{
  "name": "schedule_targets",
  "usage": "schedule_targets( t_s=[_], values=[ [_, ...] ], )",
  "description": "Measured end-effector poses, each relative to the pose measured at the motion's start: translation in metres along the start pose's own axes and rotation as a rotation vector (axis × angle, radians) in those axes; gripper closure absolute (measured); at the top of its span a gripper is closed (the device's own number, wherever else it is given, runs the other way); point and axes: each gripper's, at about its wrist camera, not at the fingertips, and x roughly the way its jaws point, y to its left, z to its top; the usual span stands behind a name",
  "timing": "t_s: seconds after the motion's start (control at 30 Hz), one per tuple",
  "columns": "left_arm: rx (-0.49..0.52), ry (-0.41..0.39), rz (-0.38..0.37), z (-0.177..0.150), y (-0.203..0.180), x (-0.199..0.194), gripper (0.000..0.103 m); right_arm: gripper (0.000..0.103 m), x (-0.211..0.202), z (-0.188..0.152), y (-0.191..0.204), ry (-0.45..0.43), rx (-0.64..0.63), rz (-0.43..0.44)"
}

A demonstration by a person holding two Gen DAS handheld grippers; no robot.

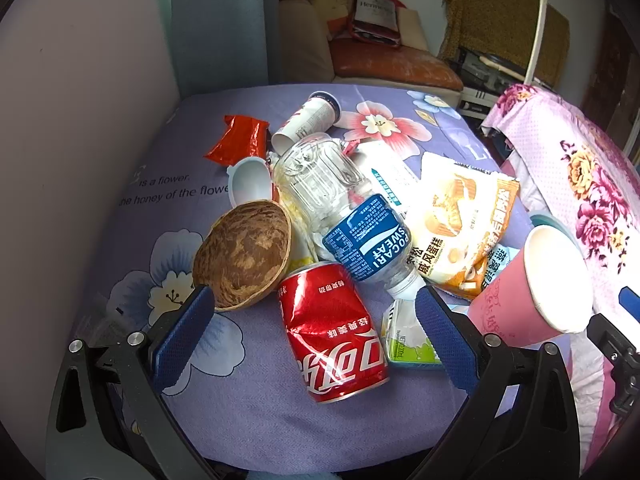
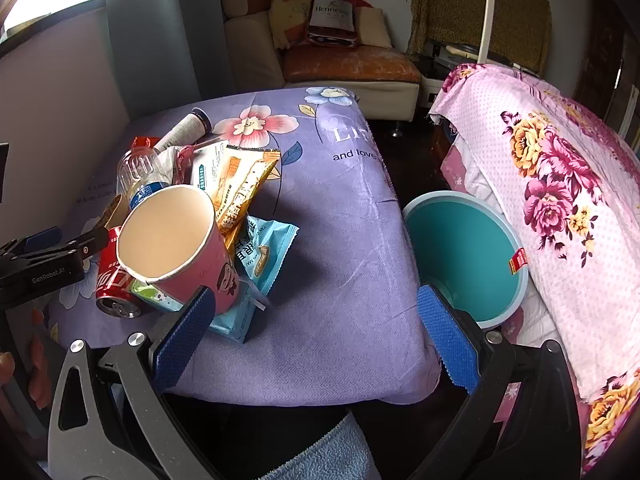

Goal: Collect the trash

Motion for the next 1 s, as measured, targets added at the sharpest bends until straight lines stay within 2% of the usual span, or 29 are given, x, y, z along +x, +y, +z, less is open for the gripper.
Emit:
schedule_targets(
  t_s=[1.0],
  values=[
    [-0.011, 0.011, -0.016, -0.0035, 0.0039, 0.0001, 0.003, 0.006, 0.0011, -0.0035, 0.0051, 0.025, -0.017, 0.012]
  ],
)
